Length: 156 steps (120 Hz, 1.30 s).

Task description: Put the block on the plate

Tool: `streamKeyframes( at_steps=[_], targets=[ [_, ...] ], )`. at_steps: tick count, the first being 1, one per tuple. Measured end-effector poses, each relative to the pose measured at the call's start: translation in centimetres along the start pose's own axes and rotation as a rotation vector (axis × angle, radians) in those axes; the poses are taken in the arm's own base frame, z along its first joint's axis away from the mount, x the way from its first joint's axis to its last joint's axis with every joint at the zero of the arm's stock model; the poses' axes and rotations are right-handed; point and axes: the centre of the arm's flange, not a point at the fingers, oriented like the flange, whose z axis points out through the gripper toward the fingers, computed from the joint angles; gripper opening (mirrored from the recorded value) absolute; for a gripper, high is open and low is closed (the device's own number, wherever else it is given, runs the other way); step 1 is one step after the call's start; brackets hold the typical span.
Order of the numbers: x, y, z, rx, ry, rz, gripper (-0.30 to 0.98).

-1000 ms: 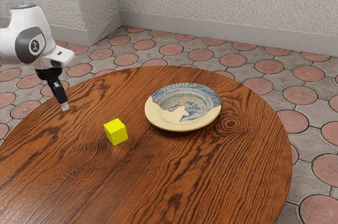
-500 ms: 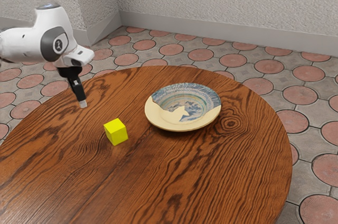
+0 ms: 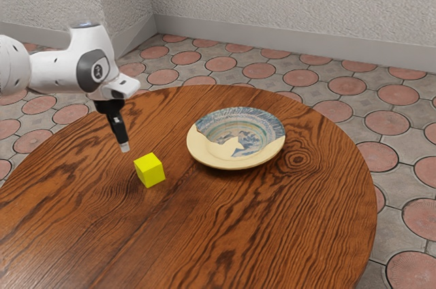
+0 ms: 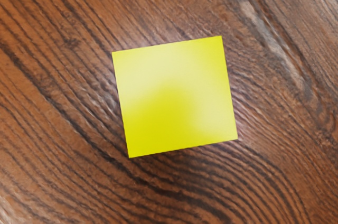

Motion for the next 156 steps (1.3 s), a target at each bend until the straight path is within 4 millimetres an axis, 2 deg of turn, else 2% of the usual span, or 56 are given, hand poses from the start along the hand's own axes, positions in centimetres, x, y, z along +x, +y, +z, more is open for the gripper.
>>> streamKeyframes(
  at_steps=[104, 136, 156],
  targets=[
    [1.1, -1.2, 7.8, -0.068, -0.064, -0.079, 0.69],
    [3.2, -1.4, 8.0, -0.059, -0.053, -0.067, 0.69],
    [4.5, -0.5, 8.0, -0.065, -0.042, -0.049, 0.69]
  ],
)
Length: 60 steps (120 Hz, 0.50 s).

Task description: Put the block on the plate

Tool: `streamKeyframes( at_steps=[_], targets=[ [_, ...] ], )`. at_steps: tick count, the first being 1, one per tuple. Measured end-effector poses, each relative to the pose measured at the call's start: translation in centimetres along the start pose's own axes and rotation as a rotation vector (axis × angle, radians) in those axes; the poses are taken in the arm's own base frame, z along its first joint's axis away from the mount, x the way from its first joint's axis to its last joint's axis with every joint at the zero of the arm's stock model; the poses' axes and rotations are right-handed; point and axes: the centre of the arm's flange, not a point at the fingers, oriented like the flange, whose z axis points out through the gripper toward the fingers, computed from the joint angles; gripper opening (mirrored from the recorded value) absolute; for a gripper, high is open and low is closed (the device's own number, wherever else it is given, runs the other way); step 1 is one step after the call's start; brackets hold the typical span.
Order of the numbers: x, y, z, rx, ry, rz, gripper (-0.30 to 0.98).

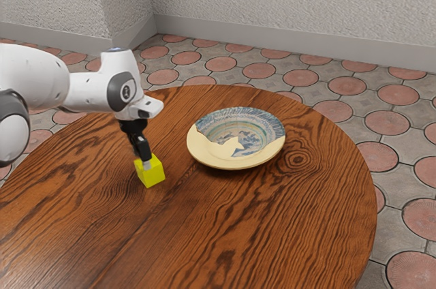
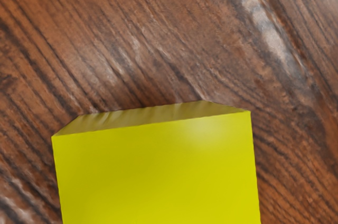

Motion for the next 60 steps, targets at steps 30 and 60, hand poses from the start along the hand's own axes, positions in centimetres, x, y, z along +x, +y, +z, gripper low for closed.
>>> streamKeyframes(
  at_steps=[30, 60],
  targets=[
    [0.1, -0.1, 1.9, -0.017, -0.021, -0.007, 0.67],
    [0.0, -0.2, 2.7, -0.028, -0.028, -0.016, 0.51]
  ],
)
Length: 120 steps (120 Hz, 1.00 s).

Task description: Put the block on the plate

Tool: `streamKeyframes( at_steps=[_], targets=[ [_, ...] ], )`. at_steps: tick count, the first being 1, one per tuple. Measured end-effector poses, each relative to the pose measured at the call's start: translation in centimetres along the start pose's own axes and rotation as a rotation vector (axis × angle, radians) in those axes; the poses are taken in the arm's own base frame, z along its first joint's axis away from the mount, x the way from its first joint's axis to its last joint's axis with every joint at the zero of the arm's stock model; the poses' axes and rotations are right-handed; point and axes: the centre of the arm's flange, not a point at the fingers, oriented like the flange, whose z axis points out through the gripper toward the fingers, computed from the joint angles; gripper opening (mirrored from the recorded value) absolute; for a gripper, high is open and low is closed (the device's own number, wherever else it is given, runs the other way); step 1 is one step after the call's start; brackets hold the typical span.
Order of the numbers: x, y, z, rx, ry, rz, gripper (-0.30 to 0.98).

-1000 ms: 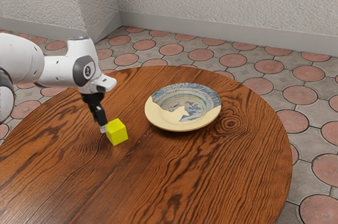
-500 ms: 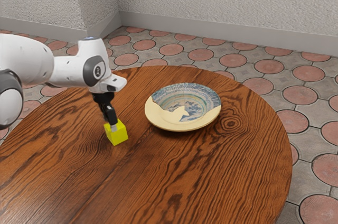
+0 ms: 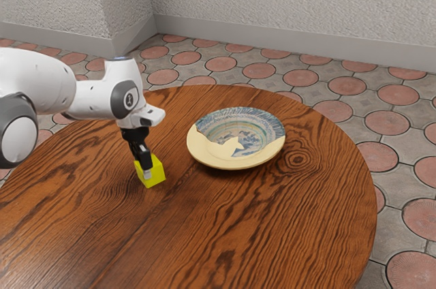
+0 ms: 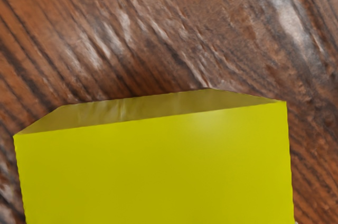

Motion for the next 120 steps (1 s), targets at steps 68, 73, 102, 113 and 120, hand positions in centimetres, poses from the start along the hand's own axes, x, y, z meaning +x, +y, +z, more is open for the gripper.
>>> streamKeyframes(
  at_steps=[68, 73, 102, 113, 120],
  targets=[
    [-1.3, 0.4, -8.0, 0.071, 0.082, -0.015, 0.18],
    [-1.4, 0.5, -8.7, 0.075, 0.089, -0.017, 0.17],
    [-1.3, 0.1, -12.9, 0.117, 0.123, -0.023, 0.18],
    [0.0, 0.5, -14.4, 0.134, 0.136, -0.004, 0.2],
    [0.8, 0.6, -15.0, 0.143, 0.142, 0.006, 0.19]
  ],
)
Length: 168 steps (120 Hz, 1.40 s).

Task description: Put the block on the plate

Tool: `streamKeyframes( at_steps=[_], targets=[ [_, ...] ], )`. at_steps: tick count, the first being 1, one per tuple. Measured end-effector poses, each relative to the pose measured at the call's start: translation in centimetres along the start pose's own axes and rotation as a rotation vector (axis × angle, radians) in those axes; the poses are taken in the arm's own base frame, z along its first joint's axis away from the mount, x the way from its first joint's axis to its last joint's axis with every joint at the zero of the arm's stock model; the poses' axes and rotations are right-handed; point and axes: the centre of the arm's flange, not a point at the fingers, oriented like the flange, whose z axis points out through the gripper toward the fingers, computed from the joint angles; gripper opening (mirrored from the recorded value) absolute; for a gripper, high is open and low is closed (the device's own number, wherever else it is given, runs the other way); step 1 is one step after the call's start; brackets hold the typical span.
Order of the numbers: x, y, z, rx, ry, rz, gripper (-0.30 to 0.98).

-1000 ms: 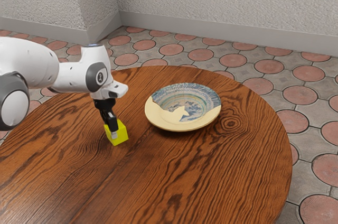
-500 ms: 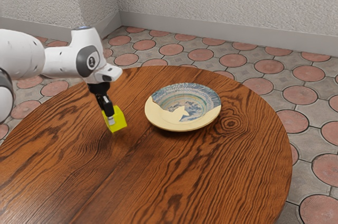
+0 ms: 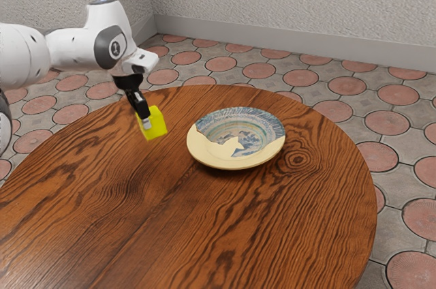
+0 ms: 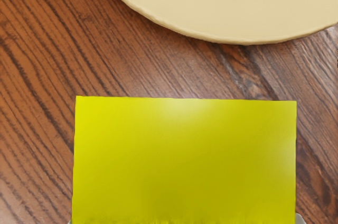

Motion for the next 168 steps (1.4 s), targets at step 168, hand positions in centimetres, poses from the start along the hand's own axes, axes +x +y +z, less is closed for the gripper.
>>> streamKeyframes(
  at_steps=[168],
  targets=[
    [13.6, 3.8, 4.4, 0.031, -0.048, 0.191, 0.19]
  ],
)
